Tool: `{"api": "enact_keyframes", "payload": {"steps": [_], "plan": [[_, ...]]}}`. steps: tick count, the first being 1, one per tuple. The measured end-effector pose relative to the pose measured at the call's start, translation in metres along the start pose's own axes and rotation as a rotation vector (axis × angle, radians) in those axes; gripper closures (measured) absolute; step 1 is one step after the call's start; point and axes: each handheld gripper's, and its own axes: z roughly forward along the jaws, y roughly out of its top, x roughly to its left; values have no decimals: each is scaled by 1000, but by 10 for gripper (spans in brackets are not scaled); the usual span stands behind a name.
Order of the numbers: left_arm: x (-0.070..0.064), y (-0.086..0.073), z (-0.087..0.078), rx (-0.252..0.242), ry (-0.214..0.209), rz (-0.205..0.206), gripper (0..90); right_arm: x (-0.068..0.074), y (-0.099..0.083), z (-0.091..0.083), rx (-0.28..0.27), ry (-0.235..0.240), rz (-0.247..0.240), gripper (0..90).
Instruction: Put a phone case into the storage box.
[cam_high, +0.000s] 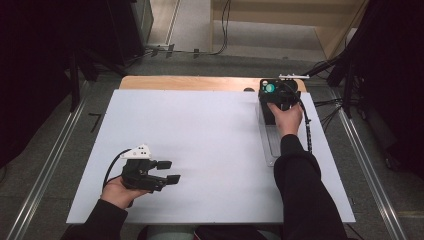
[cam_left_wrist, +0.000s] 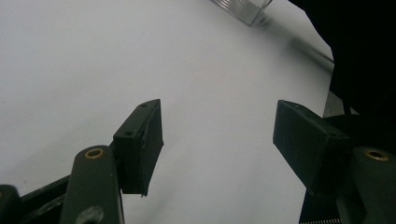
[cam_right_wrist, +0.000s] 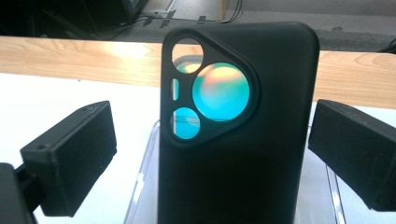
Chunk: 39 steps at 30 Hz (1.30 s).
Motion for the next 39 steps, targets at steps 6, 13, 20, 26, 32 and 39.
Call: {"api": "enact_keyframes", "payload": {"steps": [6, 13, 20, 26, 32, 39], "plan": [[0, 0, -1, -5, 0, -6, 339, 1, 0, -12, 40, 28, 12, 0], [1, 0, -2, -1, 11, -11, 339, 5, 1, -34, 61, 48, -21, 0], [1, 1, -2, 4, 12, -12, 338, 14, 1, -53, 93, 174, -44, 26], [1, 0, -2, -4, 13, -20, 338, 29, -3, -65, 117, 245, -93, 48], [2, 0, -3, -3, 11, -20, 338, 43, -10, -76, 118, 303, -148, 125], [3, 0, -4, 0, 12, -17, 338, 50, -22, -84, 127, 390, -167, 192]]}}
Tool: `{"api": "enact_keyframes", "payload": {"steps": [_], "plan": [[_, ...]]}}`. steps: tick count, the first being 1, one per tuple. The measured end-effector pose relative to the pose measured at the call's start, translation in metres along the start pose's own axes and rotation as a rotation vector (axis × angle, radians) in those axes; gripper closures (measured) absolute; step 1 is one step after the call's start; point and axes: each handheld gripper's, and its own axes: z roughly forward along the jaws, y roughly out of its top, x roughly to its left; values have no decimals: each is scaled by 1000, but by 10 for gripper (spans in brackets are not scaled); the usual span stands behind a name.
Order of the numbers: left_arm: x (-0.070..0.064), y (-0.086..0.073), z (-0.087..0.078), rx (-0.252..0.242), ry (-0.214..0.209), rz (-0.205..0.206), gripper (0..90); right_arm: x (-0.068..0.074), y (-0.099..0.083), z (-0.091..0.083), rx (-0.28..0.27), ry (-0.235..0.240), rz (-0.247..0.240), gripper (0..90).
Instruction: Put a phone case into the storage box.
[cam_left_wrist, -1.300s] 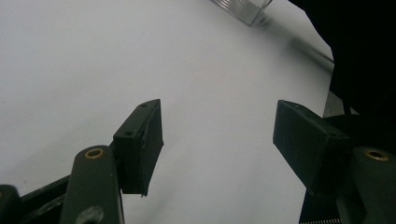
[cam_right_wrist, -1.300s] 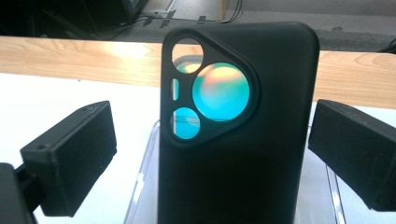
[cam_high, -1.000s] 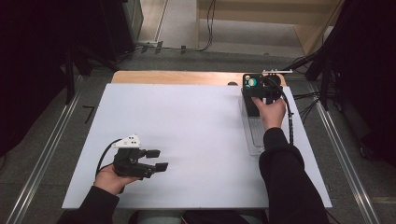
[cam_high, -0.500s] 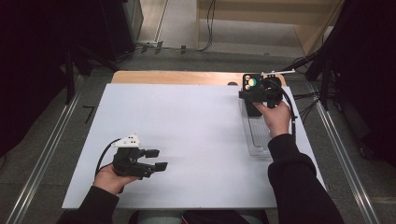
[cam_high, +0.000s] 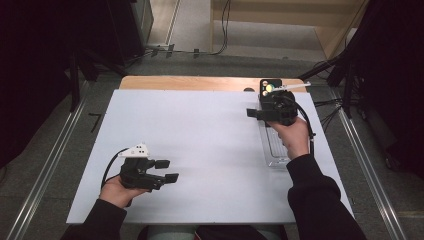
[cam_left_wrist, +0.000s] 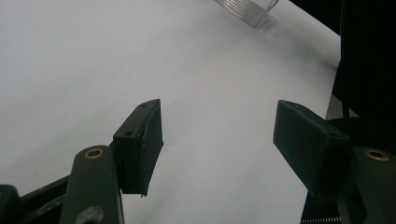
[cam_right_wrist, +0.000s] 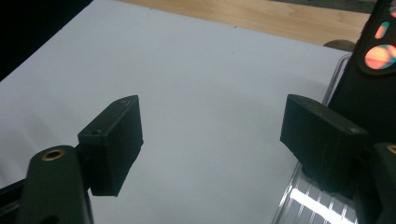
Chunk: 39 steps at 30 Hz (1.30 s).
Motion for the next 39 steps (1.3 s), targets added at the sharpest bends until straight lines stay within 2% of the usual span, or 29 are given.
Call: {"api": "enact_keyframes", "payload": {"steps": [7, 16, 23, 30, 39], "plan": [[0, 0, -1, -1, -5, -3, 338, 13, -12, -3, 33, 58, -41, 196], [0, 0, -4, 5, -12, -13, 336, 32, -36, -16, 48, 144, -91, 196], [-1, -2, -7, -1, -6, -16, 336, 44, -62, -26, 49, 178, -149, 196], [-3, -5, -11, -5, -2, -21, 336, 49, -90, -38, 48, 211, -155, 196], [-8, -9, -13, -5, -6, -25, 335, 53, -122, -48, 81, 219, -220, 200]]}}
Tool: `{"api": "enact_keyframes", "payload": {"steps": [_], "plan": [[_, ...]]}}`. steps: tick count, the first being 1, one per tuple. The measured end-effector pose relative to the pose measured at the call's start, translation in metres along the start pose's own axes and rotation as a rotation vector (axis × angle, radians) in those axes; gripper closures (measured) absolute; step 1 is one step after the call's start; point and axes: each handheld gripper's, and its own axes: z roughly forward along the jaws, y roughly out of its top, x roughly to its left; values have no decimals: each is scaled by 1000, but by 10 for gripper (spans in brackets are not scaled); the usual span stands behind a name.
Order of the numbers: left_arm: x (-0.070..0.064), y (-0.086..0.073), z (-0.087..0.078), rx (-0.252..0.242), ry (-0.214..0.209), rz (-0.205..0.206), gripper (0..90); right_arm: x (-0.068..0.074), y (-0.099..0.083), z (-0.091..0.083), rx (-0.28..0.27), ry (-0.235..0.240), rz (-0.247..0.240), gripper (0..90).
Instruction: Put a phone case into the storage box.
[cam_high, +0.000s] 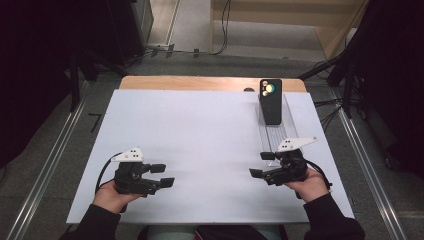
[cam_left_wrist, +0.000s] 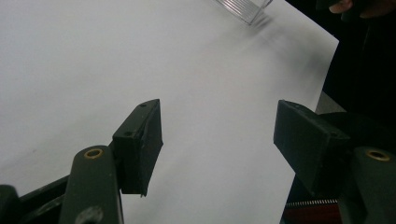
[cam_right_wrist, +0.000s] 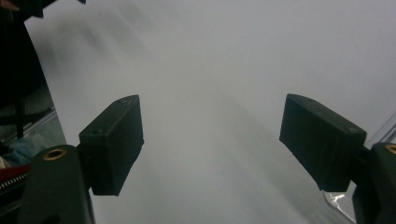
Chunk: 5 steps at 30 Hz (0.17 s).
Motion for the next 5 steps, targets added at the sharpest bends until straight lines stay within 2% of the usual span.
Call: {"api": "enact_keyframes", "payload": {"steps": [3, 5], "plan": [[-1, 0, -1, -2, -2, 5, 334, 1, -6, 1, 20, -3, -15, 202], [-1, -1, -1, -6, 0, 0, 317, 1, -7, 1, 15, 1, -14, 202]]}}
